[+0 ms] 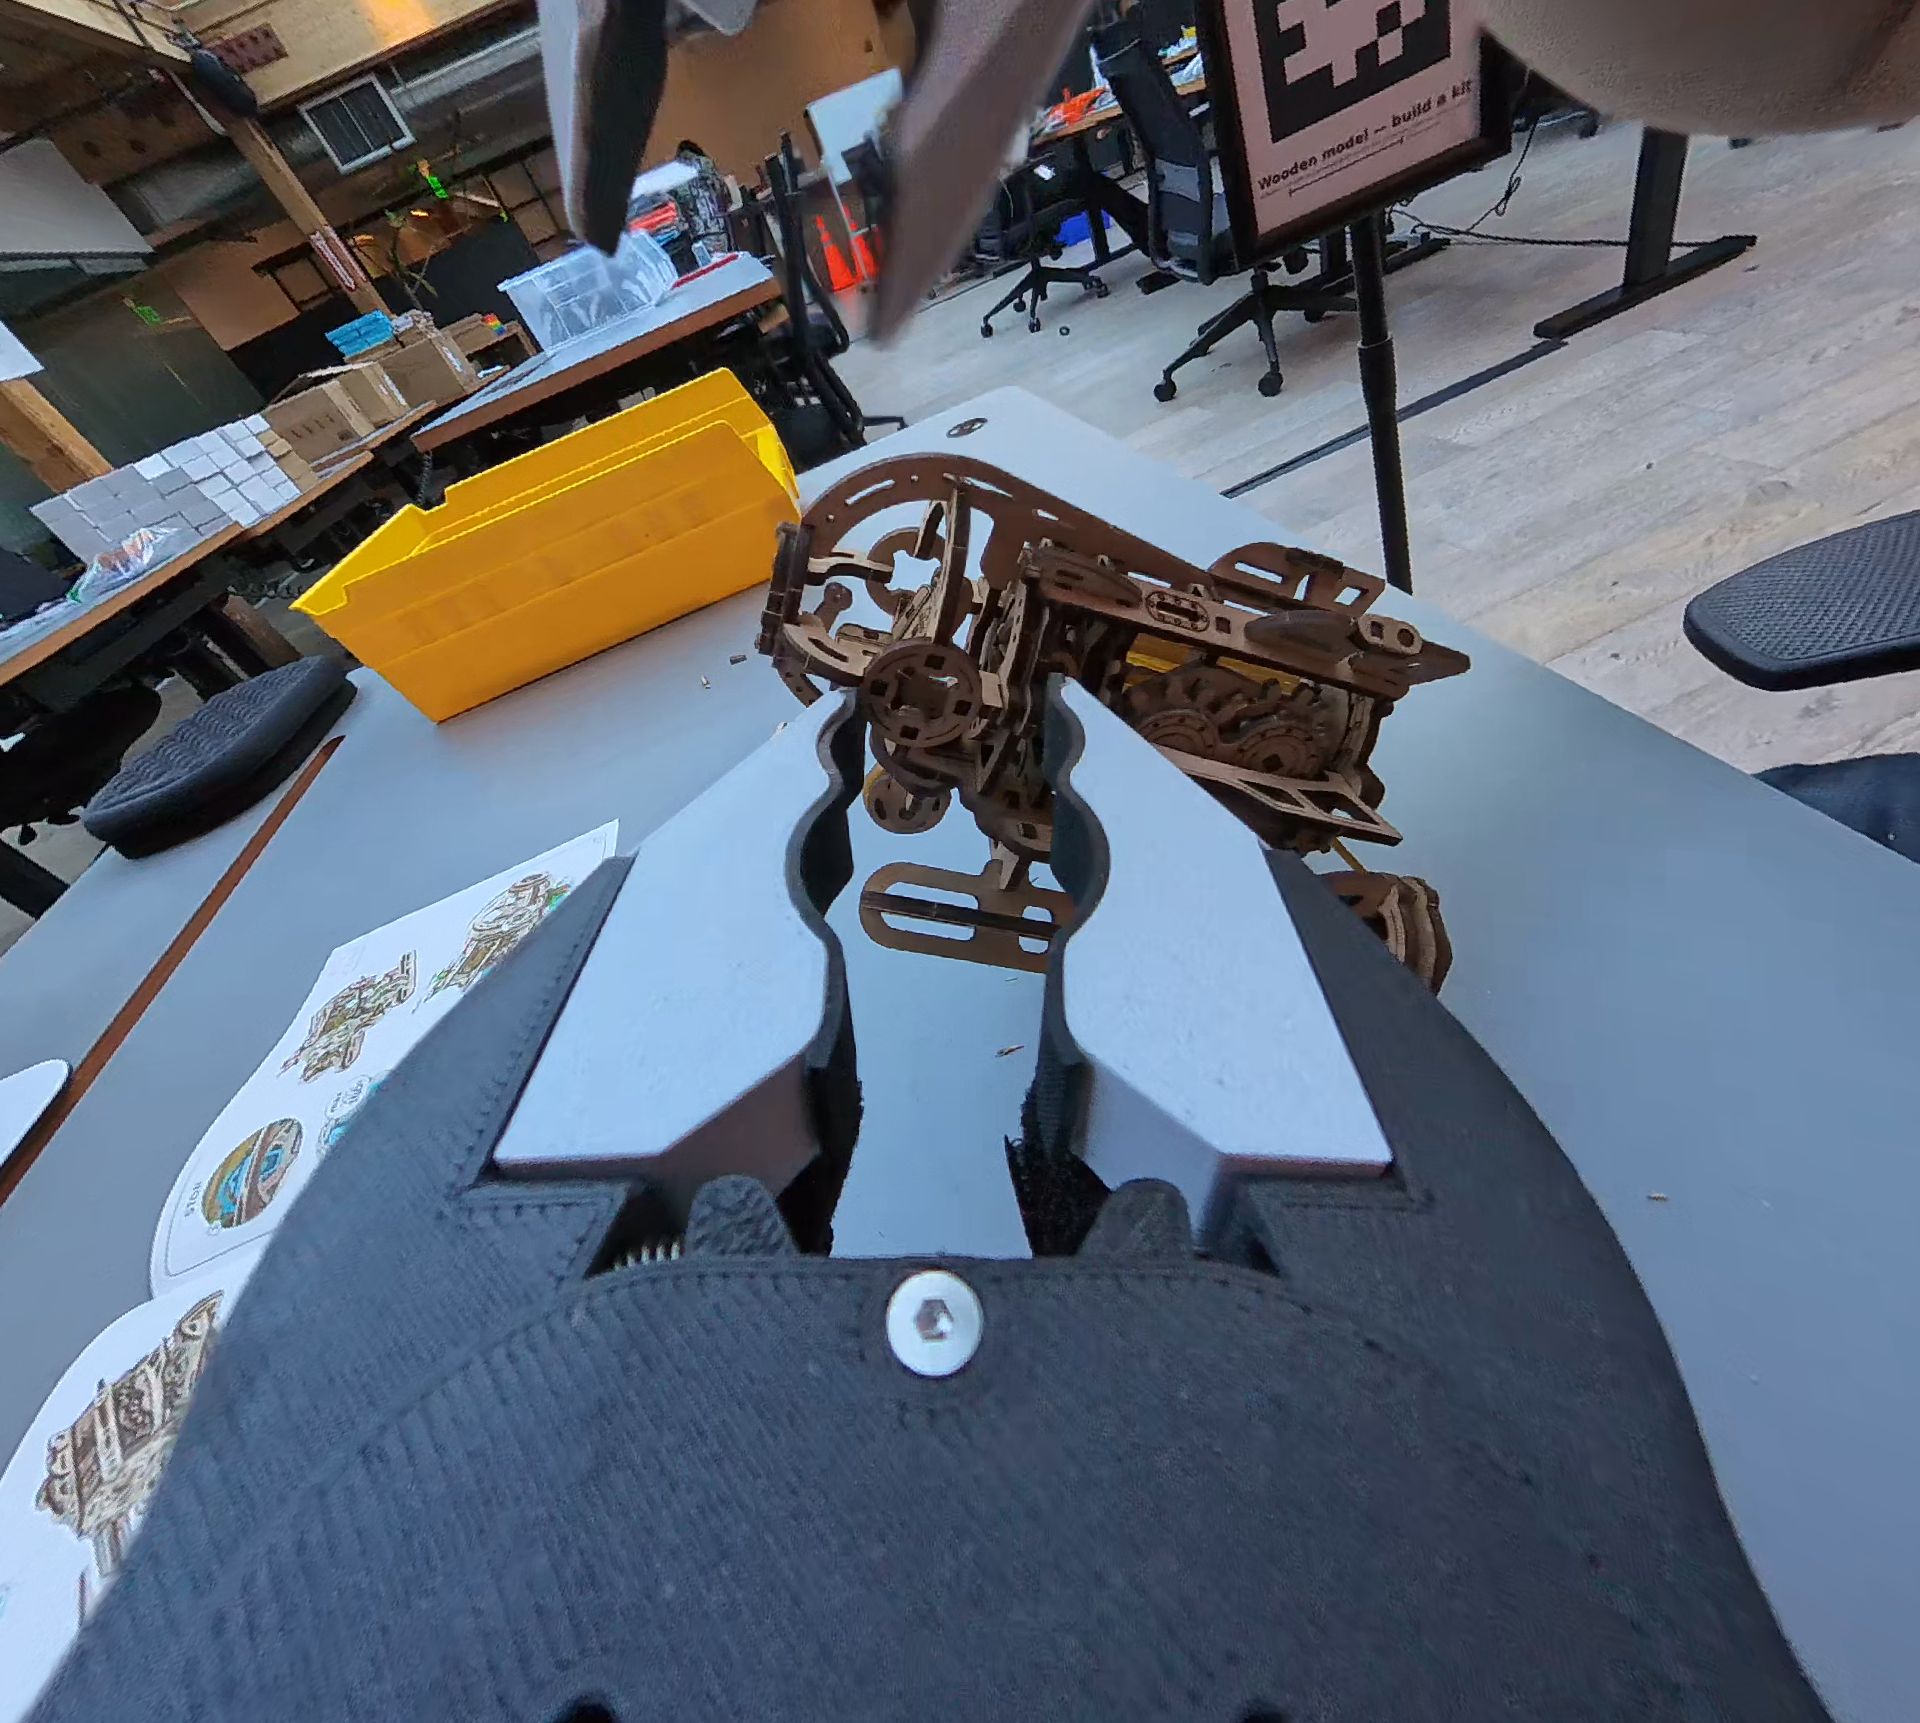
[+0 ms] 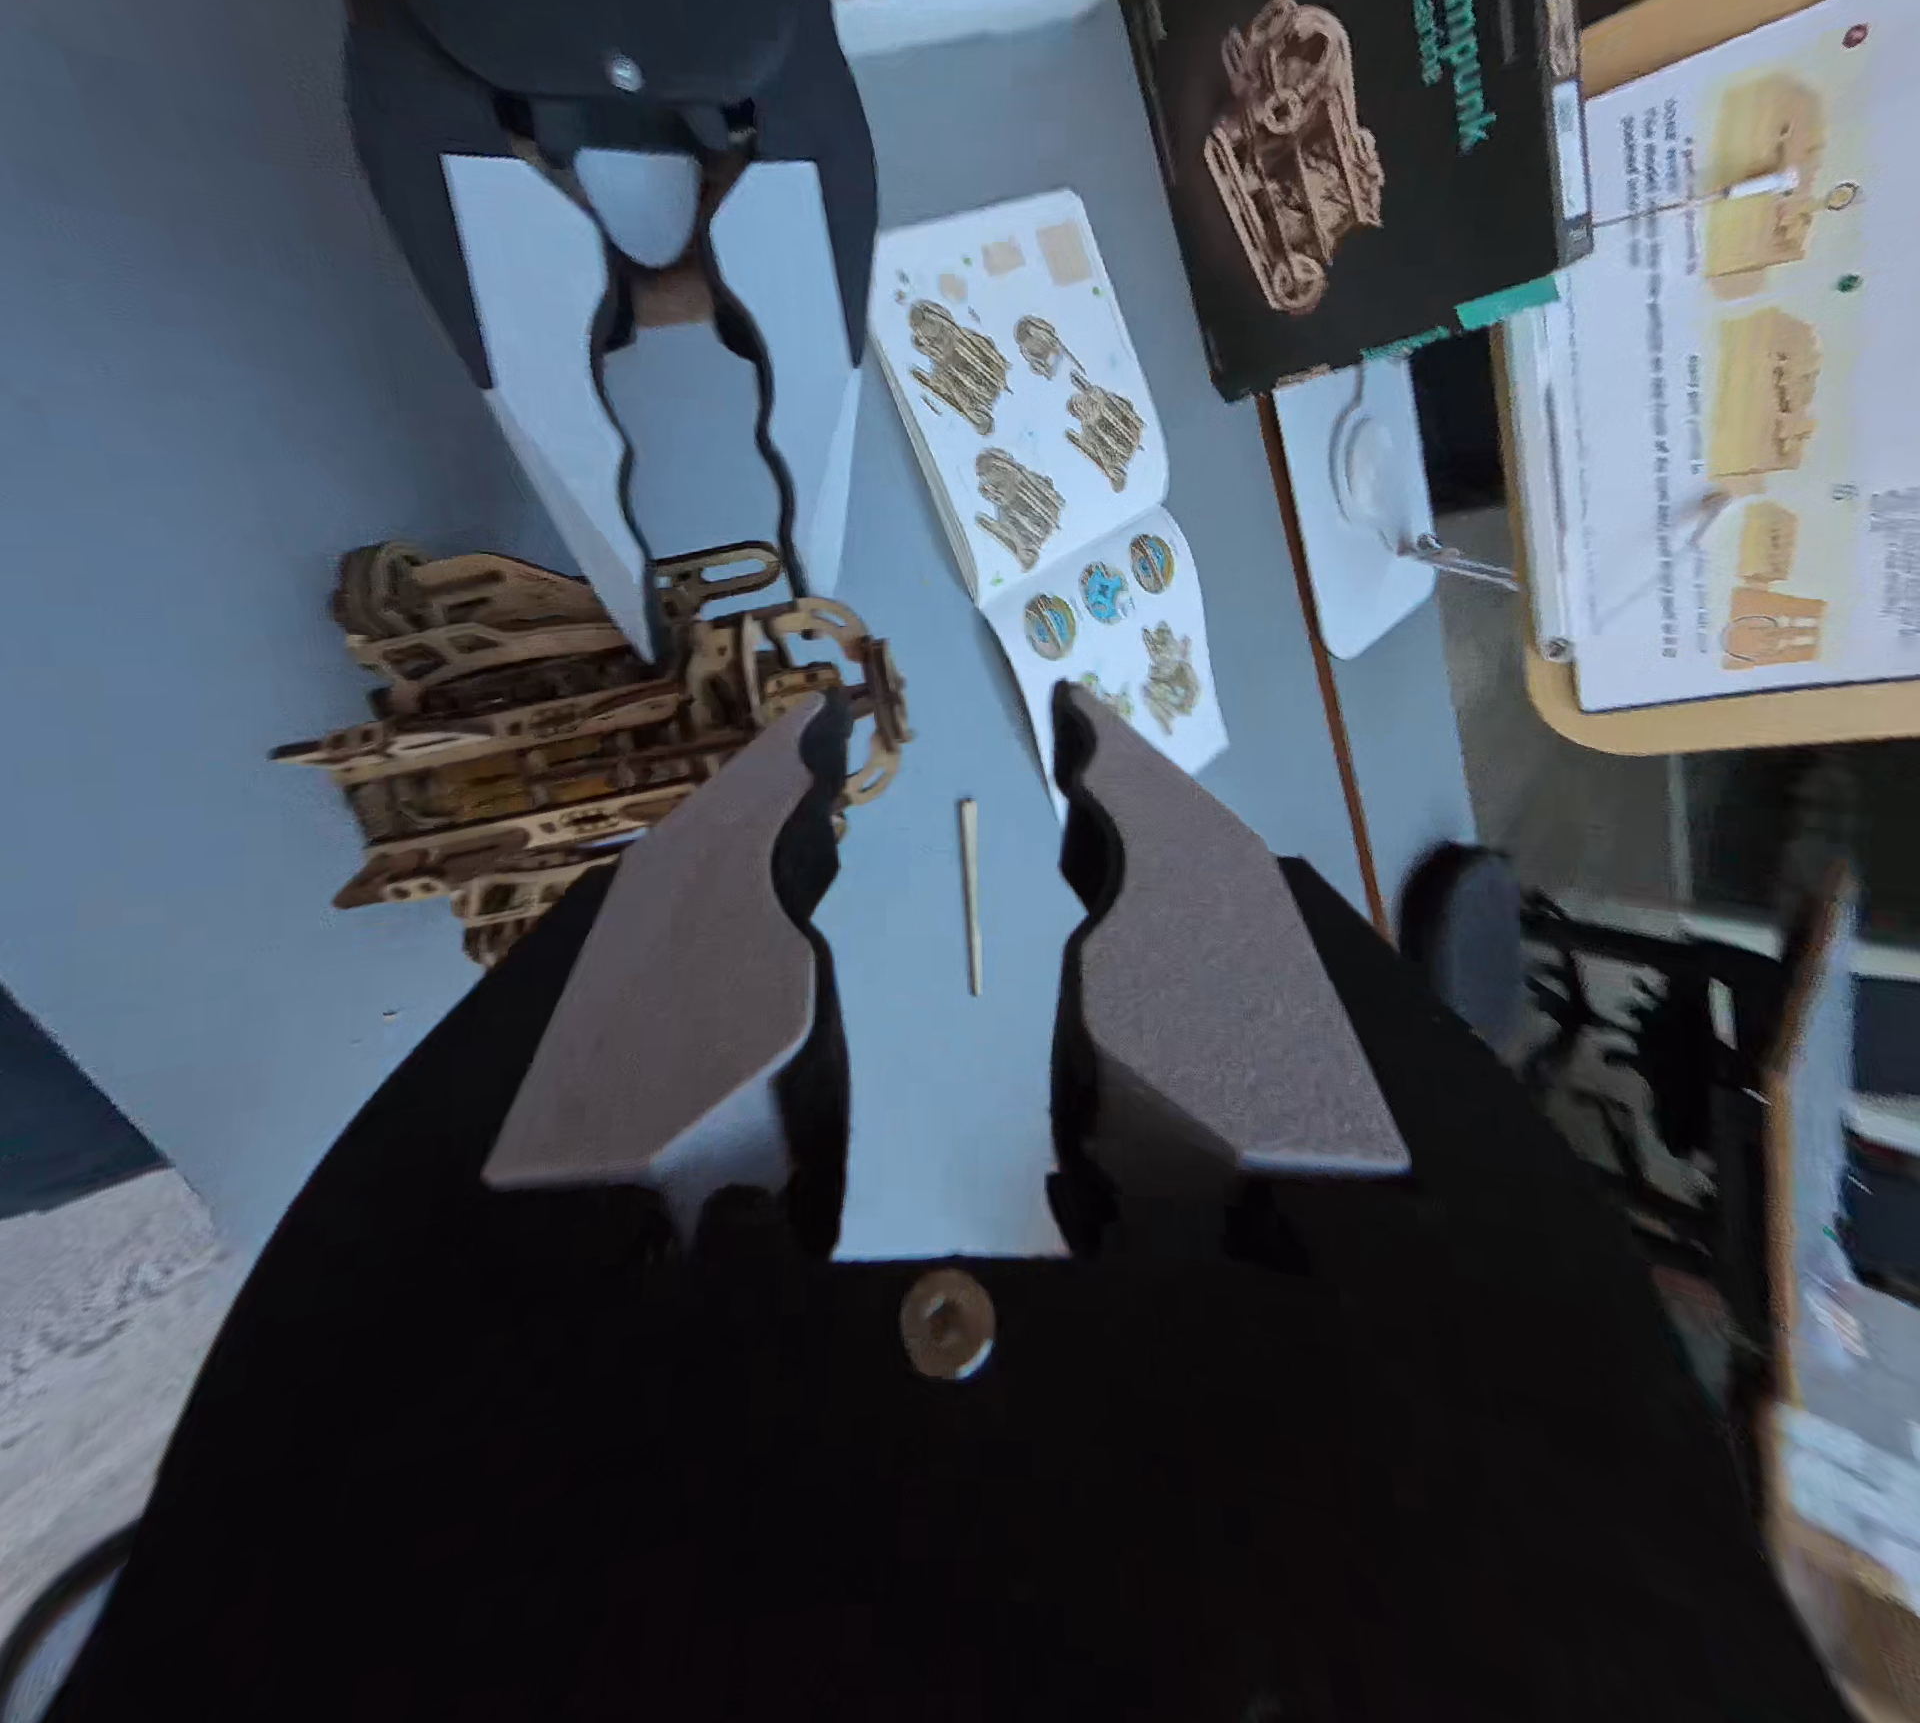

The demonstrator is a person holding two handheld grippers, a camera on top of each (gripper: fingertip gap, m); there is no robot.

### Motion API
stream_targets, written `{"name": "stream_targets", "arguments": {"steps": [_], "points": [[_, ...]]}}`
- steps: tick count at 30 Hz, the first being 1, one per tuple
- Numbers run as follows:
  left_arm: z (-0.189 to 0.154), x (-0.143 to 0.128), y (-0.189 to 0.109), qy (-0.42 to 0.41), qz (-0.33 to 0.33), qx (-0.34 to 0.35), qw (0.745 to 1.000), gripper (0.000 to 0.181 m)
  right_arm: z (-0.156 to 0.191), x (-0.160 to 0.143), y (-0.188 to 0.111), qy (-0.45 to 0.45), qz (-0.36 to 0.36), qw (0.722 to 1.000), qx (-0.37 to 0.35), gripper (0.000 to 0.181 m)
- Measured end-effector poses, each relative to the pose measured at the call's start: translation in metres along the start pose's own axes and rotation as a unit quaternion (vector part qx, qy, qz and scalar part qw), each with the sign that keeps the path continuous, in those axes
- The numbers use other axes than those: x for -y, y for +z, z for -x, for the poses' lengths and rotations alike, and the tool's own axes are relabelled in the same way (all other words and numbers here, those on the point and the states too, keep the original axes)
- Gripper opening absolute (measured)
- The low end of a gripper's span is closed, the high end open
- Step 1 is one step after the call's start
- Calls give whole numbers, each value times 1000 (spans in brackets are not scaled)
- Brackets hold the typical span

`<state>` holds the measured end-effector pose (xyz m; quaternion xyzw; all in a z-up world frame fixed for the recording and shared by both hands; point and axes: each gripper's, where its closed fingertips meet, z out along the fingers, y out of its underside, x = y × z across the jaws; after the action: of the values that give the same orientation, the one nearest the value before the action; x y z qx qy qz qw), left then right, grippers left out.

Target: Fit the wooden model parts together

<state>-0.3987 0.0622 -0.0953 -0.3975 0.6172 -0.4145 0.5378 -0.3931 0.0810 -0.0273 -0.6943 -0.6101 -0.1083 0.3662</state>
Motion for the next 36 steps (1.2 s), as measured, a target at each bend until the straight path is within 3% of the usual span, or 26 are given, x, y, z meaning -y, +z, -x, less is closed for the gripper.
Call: {"name": "stream_targets", "arguments": {"steps": [2, 5, 8, 24, 30, 36], "points": [[-1, 0, -1, 4, -3, -5, 1000, 32, 18, -16, -6, 27, -71, 995, 63, 76], [-1, 0, -3, 6, -11, -15, 1000, 32, 29, -39, 4, 27, -159, 984, 69, 66], [1, -2, -3, -1, -16, -20, 1000, 32, 36, -39, 10, 19, -236, 969, 67, 58], [12, -14, 4, -59, -24, -60, 996, 32, 31, -43, 48, 10, -379, 912, 153, 55], [11, -17, -14, -64, -7, -41, 997, 32, 35, -24, 54, 19, -418, 895, 155, 54], [2, -17, -48, -70, 11, 22, 997, 33, 48, 10, 61, 0, -437, 883, 170, 54]]}}
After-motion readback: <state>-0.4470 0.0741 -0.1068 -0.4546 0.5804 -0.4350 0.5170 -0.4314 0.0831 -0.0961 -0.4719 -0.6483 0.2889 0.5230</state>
